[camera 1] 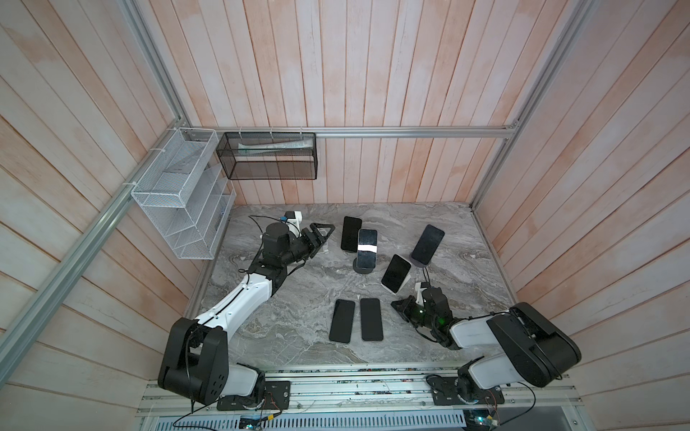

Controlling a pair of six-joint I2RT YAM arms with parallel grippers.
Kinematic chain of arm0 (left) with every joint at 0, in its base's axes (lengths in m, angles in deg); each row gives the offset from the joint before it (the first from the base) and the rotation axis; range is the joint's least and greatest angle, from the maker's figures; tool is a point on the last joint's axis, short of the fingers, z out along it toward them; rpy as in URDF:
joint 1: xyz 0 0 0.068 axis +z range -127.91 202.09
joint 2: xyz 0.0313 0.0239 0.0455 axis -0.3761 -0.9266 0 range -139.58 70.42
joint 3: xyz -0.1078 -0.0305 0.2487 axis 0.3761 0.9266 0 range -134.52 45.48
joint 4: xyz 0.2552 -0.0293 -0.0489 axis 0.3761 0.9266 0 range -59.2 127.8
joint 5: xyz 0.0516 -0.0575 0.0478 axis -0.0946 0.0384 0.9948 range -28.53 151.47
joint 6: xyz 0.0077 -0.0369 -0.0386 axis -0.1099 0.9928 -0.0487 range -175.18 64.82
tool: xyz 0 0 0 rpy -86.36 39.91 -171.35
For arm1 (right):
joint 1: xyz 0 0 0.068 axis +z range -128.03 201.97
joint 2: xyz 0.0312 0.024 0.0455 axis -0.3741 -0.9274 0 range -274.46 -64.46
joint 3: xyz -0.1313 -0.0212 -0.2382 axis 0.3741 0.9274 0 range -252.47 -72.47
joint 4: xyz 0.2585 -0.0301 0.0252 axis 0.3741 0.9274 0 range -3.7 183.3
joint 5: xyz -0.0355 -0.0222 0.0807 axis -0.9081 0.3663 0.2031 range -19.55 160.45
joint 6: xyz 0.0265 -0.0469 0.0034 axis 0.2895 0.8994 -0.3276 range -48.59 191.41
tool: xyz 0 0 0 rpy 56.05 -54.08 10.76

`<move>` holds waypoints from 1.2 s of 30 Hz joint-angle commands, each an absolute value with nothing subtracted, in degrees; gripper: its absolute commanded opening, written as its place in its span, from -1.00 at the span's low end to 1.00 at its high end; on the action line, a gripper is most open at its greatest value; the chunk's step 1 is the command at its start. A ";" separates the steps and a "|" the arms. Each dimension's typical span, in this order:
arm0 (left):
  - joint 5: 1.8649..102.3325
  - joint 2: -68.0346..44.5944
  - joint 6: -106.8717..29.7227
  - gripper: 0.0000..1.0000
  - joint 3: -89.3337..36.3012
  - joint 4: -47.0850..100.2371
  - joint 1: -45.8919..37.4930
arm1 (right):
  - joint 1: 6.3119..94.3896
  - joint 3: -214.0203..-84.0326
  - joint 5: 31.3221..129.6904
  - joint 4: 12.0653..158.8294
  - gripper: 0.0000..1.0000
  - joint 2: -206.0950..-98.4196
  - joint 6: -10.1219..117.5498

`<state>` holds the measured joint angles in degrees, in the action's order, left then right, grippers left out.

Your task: Remove the phone from the phone stand

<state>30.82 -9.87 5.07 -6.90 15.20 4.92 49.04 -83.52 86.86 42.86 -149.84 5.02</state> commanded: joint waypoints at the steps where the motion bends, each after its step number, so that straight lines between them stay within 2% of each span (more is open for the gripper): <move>1: 31.10 -9.14 4.68 0.61 -6.06 13.30 5.08 | 48.69 -84.16 87.22 37.71 -1.00 -152.09 4.49; 6: 31.13 -9.12 4.76 0.61 -5.80 12.87 5.16 | 48.10 -83.55 85.13 35.94 -1.00 -152.87 3.29; 23: 31.76 -8.95 3.36 0.61 -6.20 13.83 5.79 | 41.71 -84.38 87.42 38.50 -1.00 -151.11 5.12; 36: 31.43 -8.76 4.03 0.62 -6.01 13.94 7.04 | 43.21 -82.63 90.23 38.04 -1.00 -151.20 3.32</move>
<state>31.47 -9.83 4.43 -6.85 14.50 6.39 42.39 -83.06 88.96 37.44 -151.55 3.84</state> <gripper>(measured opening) 0.808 0.042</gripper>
